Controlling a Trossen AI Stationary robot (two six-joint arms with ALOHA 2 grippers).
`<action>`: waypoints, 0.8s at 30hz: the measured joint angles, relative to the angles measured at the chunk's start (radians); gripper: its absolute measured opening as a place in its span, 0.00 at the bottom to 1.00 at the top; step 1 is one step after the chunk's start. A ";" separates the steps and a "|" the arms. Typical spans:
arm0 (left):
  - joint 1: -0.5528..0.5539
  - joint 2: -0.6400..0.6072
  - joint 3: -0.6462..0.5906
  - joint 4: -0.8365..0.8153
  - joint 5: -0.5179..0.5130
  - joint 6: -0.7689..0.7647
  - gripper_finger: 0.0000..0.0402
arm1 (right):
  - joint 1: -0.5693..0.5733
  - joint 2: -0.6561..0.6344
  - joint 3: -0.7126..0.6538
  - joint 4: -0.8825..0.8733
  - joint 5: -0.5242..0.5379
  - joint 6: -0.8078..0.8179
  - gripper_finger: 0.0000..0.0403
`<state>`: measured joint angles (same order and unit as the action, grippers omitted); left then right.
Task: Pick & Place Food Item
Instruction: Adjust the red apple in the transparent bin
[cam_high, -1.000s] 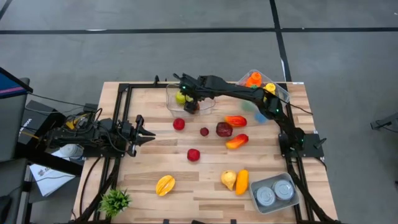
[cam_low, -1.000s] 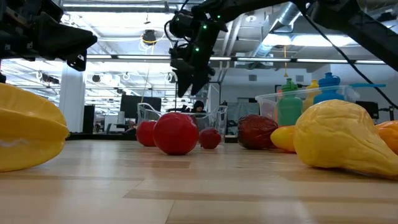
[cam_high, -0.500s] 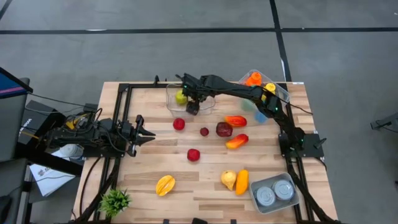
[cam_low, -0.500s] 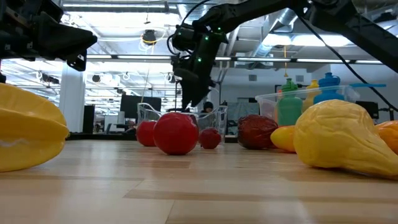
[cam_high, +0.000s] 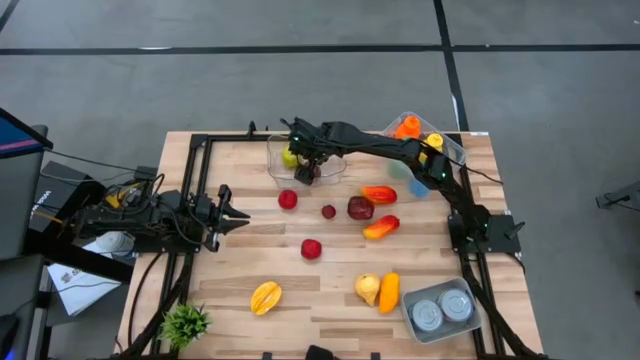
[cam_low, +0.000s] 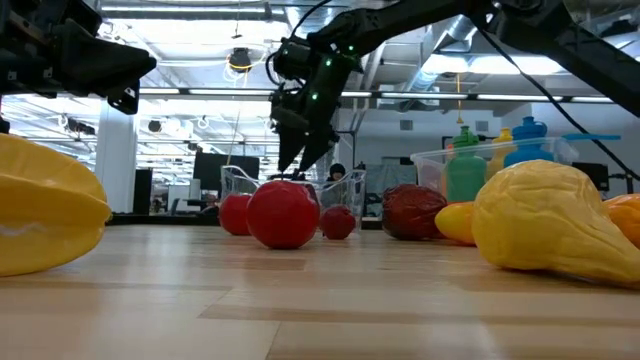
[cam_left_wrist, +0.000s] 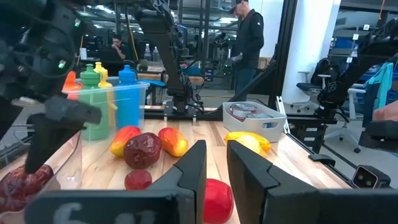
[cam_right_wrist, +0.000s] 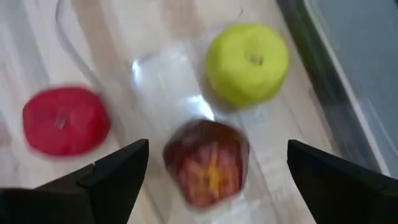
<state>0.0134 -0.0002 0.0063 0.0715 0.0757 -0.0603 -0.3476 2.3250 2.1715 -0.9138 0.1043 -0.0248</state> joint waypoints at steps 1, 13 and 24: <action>0.000 0.000 0.000 0.000 0.000 0.000 0.13 | -0.004 0.004 -0.001 -0.002 0.000 0.005 0.92; 0.000 0.000 0.000 0.000 0.000 0.000 0.13 | -0.021 0.061 -0.001 -0.026 -0.028 0.033 0.89; 0.000 0.000 0.000 0.000 0.000 0.000 0.13 | -0.028 0.069 0.001 -0.092 0.127 0.018 0.83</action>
<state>0.0132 -0.0002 0.0063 0.0715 0.0754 -0.0601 -0.3757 2.3943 2.1722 -1.0061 0.2315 -0.0064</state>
